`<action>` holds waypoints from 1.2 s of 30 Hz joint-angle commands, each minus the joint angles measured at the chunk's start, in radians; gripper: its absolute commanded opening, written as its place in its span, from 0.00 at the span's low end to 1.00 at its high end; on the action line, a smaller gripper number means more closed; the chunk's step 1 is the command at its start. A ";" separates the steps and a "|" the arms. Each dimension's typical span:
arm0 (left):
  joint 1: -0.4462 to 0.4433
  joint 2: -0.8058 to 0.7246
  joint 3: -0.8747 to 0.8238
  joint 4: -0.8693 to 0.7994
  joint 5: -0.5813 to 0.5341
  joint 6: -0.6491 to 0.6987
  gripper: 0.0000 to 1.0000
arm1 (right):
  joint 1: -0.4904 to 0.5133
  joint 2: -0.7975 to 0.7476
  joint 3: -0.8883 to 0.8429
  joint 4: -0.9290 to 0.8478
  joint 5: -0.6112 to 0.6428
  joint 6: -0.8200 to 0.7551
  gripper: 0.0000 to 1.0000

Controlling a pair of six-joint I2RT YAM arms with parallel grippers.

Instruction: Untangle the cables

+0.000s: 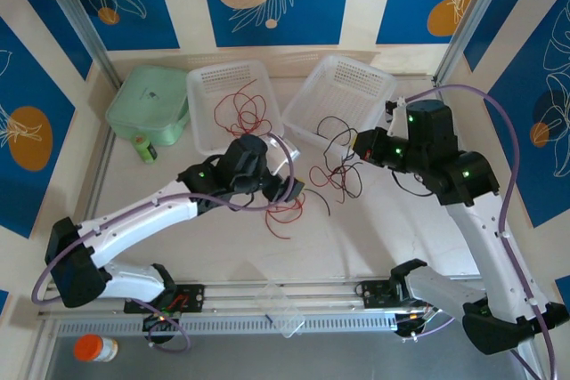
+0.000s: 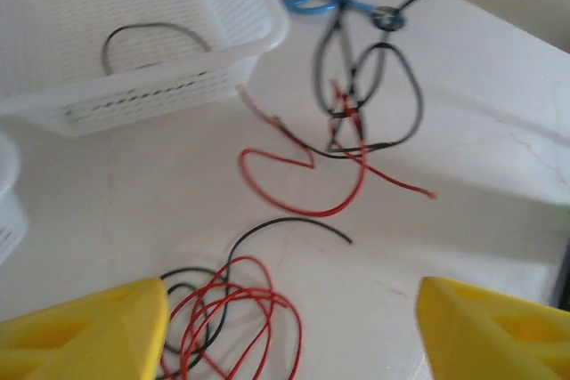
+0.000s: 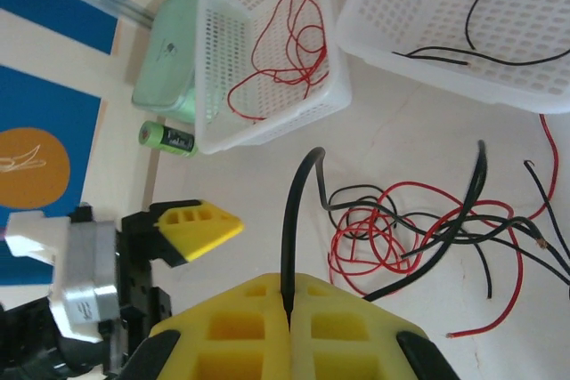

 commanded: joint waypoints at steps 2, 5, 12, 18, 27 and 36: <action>-0.062 0.032 -0.048 0.158 0.096 0.087 0.80 | -0.026 0.006 0.054 -0.041 -0.110 -0.062 0.00; -0.079 0.074 -0.052 0.207 0.128 0.122 0.81 | -0.042 0.006 0.060 -0.038 -0.136 -0.057 0.00; -0.082 0.158 -0.118 0.426 0.114 0.122 0.83 | -0.062 0.011 0.062 -0.020 -0.179 -0.030 0.00; -0.081 0.255 -0.148 0.608 -0.053 0.165 0.84 | -0.070 0.008 0.084 -0.024 -0.196 -0.017 0.00; -0.078 0.401 -0.047 0.716 -0.141 0.182 0.72 | -0.087 -0.014 0.114 -0.046 -0.206 -0.012 0.00; -0.077 0.370 -0.069 0.731 -0.208 0.170 0.17 | -0.132 -0.055 0.107 -0.055 -0.196 -0.013 0.00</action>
